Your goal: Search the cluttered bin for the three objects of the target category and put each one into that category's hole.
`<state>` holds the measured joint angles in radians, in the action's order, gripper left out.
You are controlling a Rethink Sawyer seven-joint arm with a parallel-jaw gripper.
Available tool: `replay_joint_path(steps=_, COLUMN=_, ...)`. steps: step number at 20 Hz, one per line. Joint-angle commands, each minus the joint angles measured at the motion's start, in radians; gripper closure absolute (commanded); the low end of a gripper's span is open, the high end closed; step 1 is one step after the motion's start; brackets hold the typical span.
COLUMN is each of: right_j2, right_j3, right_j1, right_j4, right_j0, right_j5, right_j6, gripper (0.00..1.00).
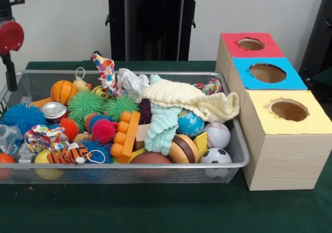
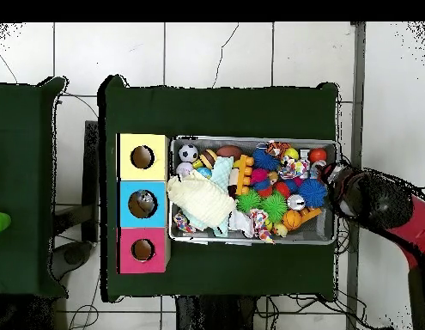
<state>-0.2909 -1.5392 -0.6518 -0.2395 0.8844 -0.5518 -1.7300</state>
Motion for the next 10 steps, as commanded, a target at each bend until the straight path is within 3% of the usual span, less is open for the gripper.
replay_joint_path(steps=1, right_j2=-0.219, right_j3=0.085, right_j1=0.154, right_j4=-0.101, right_j0=0.015, right_j5=-0.104, right_j6=0.353, gripper=0.0)
replay_joint_path(steps=10, right_j2=-0.223, right_j3=0.234, right_j1=0.227, right_j4=-0.264, right_j0=0.042, right_j5=-0.13, right_j6=0.482, gripper=0.0)
